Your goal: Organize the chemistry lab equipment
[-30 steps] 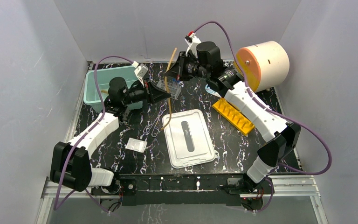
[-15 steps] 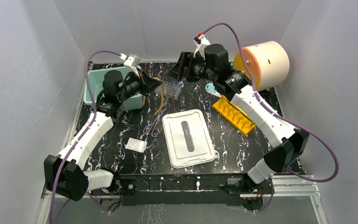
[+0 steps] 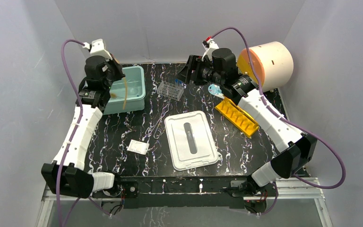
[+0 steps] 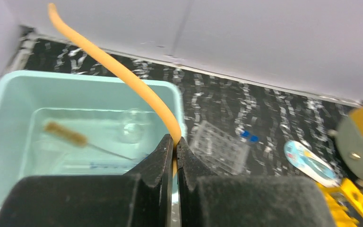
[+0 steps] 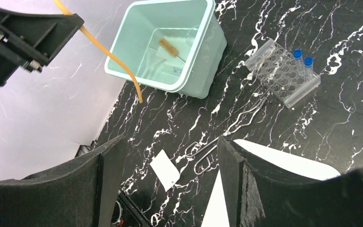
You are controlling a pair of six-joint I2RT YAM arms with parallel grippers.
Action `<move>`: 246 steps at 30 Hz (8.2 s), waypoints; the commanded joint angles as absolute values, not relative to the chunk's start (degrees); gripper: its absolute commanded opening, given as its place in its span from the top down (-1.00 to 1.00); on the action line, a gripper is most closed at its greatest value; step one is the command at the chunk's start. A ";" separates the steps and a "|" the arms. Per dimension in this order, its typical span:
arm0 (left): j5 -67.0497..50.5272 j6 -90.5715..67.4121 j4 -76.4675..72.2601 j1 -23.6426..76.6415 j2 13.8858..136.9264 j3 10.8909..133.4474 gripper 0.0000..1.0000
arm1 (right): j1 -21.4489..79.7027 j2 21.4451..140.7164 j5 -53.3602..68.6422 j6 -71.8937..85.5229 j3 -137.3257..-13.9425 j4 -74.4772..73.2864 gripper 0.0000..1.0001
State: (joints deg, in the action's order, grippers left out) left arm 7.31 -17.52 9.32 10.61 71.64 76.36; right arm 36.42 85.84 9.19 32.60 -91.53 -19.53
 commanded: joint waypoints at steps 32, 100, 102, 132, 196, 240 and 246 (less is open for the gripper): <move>13.39 -3.96 4.59 0.44 87.74 88.20 1.00 | 29.55 84.69 13.71 30.87 -90.15 -14.26 -0.56; -20.40 -24.53 22.74 2.43 74.49 79.33 -0.55 | 47.27 110.20 -21.02 39.83 -94.07 -22.38 -0.27; -21.54 -24.19 22.79 3.59 74.36 79.20 -0.55 | 47.24 114.20 -23.93 41.28 -97.22 -23.27 -0.27; 12.22 -14.85 32.05 11.61 75.70 85.08 -0.60 | 46.86 152.49 -31.86 47.16 -147.50 -53.52 0.11; -40.41 -35.57 10.86 17.71 83.99 53.78 -0.25 | 41.12 109.82 -0.75 47.13 -97.69 -17.70 1.00; 22.32 -64.00 26.99 4.24 81.75 81.96 1.00 | 33.83 86.93 -3.15 32.44 -86.46 -16.02 -0.35; 29.05 -72.49 30.43 1.58 87.60 84.89 1.00 | 32.68 85.68 -3.75 30.74 -85.02 -16.00 -0.35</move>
